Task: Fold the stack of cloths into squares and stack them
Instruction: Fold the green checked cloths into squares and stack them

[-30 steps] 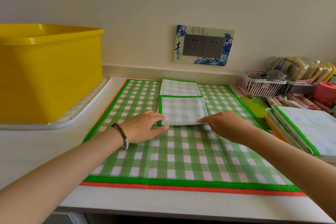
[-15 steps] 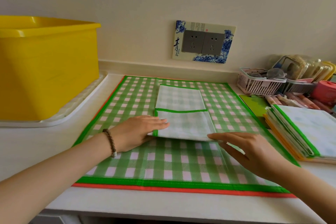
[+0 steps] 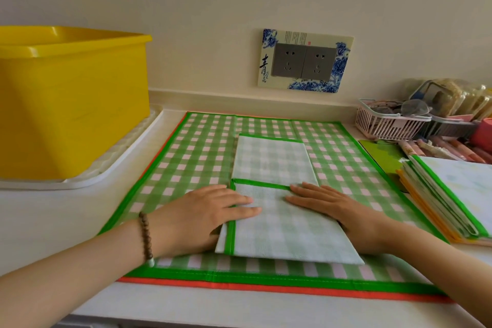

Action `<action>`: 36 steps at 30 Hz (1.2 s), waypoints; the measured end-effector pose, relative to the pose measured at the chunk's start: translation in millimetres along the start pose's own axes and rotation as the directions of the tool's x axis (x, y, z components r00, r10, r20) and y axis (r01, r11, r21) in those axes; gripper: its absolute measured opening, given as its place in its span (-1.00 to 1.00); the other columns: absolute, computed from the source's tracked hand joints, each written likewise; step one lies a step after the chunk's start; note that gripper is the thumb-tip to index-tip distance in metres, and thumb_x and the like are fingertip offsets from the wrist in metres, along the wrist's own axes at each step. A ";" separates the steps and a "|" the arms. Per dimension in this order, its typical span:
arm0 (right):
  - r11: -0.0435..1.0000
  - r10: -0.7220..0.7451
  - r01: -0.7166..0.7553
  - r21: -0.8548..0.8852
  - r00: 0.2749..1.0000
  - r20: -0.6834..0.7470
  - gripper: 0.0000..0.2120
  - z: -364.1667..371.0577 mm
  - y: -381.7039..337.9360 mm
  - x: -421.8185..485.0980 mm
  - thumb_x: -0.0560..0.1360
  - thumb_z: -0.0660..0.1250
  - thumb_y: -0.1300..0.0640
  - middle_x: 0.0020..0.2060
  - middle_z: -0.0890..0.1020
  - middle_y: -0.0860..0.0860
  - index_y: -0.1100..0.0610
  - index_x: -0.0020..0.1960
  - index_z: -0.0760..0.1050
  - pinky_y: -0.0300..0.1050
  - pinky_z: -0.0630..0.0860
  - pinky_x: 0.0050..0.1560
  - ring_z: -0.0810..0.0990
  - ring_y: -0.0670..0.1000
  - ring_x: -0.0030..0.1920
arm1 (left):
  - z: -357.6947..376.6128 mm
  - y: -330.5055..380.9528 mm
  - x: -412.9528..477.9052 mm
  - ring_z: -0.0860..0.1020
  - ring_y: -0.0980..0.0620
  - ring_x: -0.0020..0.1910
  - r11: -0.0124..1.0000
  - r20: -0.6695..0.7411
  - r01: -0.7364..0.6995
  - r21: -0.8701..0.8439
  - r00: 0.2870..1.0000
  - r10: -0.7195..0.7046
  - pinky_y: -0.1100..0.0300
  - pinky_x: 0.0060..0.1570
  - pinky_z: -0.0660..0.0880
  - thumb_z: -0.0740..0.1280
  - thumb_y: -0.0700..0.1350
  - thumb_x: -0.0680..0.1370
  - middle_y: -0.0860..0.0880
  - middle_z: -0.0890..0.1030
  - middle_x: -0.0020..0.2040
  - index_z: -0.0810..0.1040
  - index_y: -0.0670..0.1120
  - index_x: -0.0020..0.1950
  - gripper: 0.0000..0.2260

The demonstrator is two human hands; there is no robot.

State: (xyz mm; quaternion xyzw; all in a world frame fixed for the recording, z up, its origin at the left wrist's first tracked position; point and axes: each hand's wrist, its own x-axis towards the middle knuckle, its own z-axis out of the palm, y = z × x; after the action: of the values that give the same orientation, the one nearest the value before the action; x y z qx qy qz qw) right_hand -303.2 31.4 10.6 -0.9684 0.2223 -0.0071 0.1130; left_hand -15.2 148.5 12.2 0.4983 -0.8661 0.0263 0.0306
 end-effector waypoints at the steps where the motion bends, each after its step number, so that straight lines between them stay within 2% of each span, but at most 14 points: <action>1: 1.000 -0.008 0.008 0.001 1.000 0.006 -0.38 0.7 0.3 0.1 0.51 0.19 -0.22 0.47 -0.08 -0.36 -0.36 0.45 -0.07 -0.22 -0.23 0.47 -0.21 -0.32 0.46 | -0.7 0.4 3.1 -0.14 0.17 0.51 0.999 0.047 0.031 -0.009 0.998 -0.031 0.23 0.41 -0.33 0.07 -0.35 0.45 0.18 -0.08 0.52 -0.07 0.21 0.51 -0.25; 3: 1.000 -0.007 0.007 0.003 1.000 0.021 -0.38 2.0 2.4 0.2 0.51 0.17 -0.25 0.47 -0.10 -0.37 -0.38 0.44 -0.09 -0.19 -0.23 0.48 -0.22 -0.31 0.46 | -1.1 -1.3 10.6 -0.35 0.23 0.45 0.996 0.145 0.081 -0.034 0.987 -0.076 0.27 0.37 -0.41 0.09 -0.37 0.44 0.23 -0.27 0.49 -0.20 0.23 0.49 -0.18; 5: 1.000 0.005 -0.005 0.009 1.000 0.023 -0.39 1.8 3.7 1.4 0.51 0.17 -0.25 0.47 -0.09 -0.39 -0.39 0.44 -0.09 -0.20 -0.23 0.47 -0.21 -0.31 0.47 | 0.1 -4.0 19.9 -0.35 0.25 0.45 0.994 0.161 0.093 -0.063 0.984 -0.082 0.23 0.44 -0.35 0.07 -0.38 0.48 0.22 -0.27 0.50 -0.21 0.23 0.50 -0.21; 10: 0.991 0.061 -0.056 0.125 0.997 -0.036 -0.45 4.4 14.3 6.1 0.53 0.18 -0.19 0.44 0.06 -0.42 -0.36 0.44 0.04 -0.26 -0.12 0.46 -0.04 -0.34 0.46 | 2.8 -14.4 32.9 -0.02 0.32 0.44 0.967 0.100 0.134 -0.216 0.988 -0.115 0.38 0.40 -0.12 0.13 -0.18 0.61 0.22 0.01 0.52 0.03 0.16 0.52 -0.46; 13: 0.938 0.209 -0.192 0.287 0.977 -0.029 -0.60 9.7 29.1 16.4 0.48 0.24 -0.25 0.28 0.36 -0.47 -0.36 0.31 0.36 -0.28 0.14 0.43 0.25 -0.46 0.31 | -1.4 -19.3 35.8 0.16 0.41 0.27 0.942 0.018 0.167 -0.292 0.985 -0.169 0.51 0.27 0.03 0.21 -0.07 0.61 0.24 0.26 0.44 0.23 0.15 0.46 -0.57; 16: 0.838 0.356 -0.222 0.499 0.915 -0.190 -0.79 2.5 23.8 17.2 0.53 0.30 0.10 -0.10 0.58 -0.43 -0.19 0.06 0.54 -0.54 0.38 0.05 0.50 -0.48 -0.05 | -4.6 -27.2 41.3 0.38 0.32 0.15 0.872 -0.023 0.249 -0.421 0.958 -0.285 0.54 0.17 0.26 0.26 -0.15 0.57 0.14 0.49 0.26 0.47 0.01 0.32 -0.69; 18: 0.778 0.439 -0.192 0.599 0.848 -0.298 -0.86 -1.2 22.1 18.2 0.54 0.27 0.14 -0.41 0.58 -0.35 -0.08 -0.11 0.51 -0.55 0.38 -0.29 0.53 -0.39 -0.34 | -2.5 -33.3 48.8 0.58 0.14 -0.02 0.783 -0.047 0.321 -0.533 0.913 -0.406 0.34 0.04 0.50 0.31 0.00 0.54 0.00 0.64 0.05 0.60 -0.08 0.10 -0.77; 19: 0.762 0.462 -0.176 0.623 0.822 -0.332 -0.88 -2.8 20.6 16.4 0.53 0.27 0.13 -0.45 0.59 -0.33 -0.05 -0.14 0.51 -0.52 0.39 -0.34 0.54 -0.34 -0.39 | -0.7 -37.4 53.5 0.62 0.05 -0.11 0.750 -0.054 0.362 -0.553 0.883 -0.466 0.19 -0.02 0.56 0.33 0.08 0.51 -0.05 0.67 -0.06 0.62 -0.13 0.01 -0.71; 21: 0.709 0.536 -0.170 0.685 0.760 -0.366 -0.96 -5.3 22.3 26.3 0.49 0.32 0.10 -0.36 0.66 -0.27 -0.02 -0.10 0.54 -0.47 0.45 -0.29 0.59 -0.25 -0.34 | 4.0 -44.7 60.1 0.64 -0.02 -0.17 0.684 -0.065 0.396 -0.612 0.837 -0.543 0.04 -0.07 0.59 0.38 0.13 0.44 -0.08 0.68 -0.12 0.63 -0.17 -0.06 -0.65; 23: 0.642 0.613 -0.198 0.740 0.712 -0.342 -0.88 -5.3 27.1 32.6 0.44 0.39 0.07 -0.30 0.70 -0.13 0.02 -0.03 0.53 -0.38 0.50 -0.27 0.59 -0.15 -0.36 | 5.8 -47.4 65.0 0.65 0.00 -0.16 0.629 -0.114 0.346 -0.697 0.812 -0.573 -0.01 -0.06 0.59 0.45 0.07 0.41 -0.06 0.69 -0.13 0.63 -0.16 -0.05 -0.69; 27: 0.589 0.696 -0.266 0.763 0.648 -0.311 -0.77 -5.6 30.1 41.5 0.40 0.46 0.09 -0.27 0.70 -0.04 0.02 0.00 0.49 -0.25 0.53 -0.31 0.55 -0.14 -0.46 | 9.5 -48.2 72.6 0.63 0.12 -0.20 0.537 -0.107 0.343 -0.771 0.761 -0.639 0.17 -0.12 0.59 0.49 -0.03 0.40 0.04 0.66 -0.16 0.53 -0.14 0.14 -0.62; 30: 0.554 0.743 -0.325 0.767 0.608 -0.279 -0.72 -8.6 30.1 48.2 0.38 0.48 0.07 -0.27 0.68 -0.01 0.05 0.00 0.46 -0.14 0.53 -0.30 0.55 -0.05 -0.44 | 11.0 -52.1 78.1 0.54 0.17 -0.21 0.539 -0.092 0.420 -0.730 0.722 -0.686 0.32 -0.23 0.45 0.49 0.02 0.39 0.09 0.56 -0.14 0.37 -0.08 0.35 -0.40; 33: 0.532 0.769 -0.396 0.748 0.595 -0.232 -0.68 -16.3 30.1 50.7 0.39 0.47 0.05 -0.15 0.63 -0.03 0.08 0.03 0.42 -0.20 0.46 -0.34 0.56 -0.02 -0.35 | 8.1 -56.3 83.0 0.48 0.14 -0.10 0.575 -0.066 0.478 -0.664 0.729 -0.681 0.28 -0.09 0.39 0.47 0.05 0.40 0.10 0.48 -0.06 0.28 -0.04 0.42 -0.34; 36: 0.670 0.726 -0.488 0.560 0.589 -0.355 -0.72 -19.9 26.8 58.3 0.46 0.40 0.04 0.03 0.55 -0.01 0.08 0.09 0.42 -0.24 0.45 -0.21 0.54 -0.04 -0.15 | 0.1 -56.2 89.3 0.43 0.11 -0.05 0.677 -0.064 0.486 -0.553 0.785 -0.616 0.28 -0.07 0.42 0.41 0.02 0.46 0.04 0.39 0.12 0.27 0.00 0.44 -0.41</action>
State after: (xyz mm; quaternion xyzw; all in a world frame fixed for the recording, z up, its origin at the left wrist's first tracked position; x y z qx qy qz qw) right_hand -263.5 -21.5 21.9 -0.7364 0.5629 -0.2917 0.2363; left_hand -11.4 43.3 20.0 0.7038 -0.6377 -0.1520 0.2738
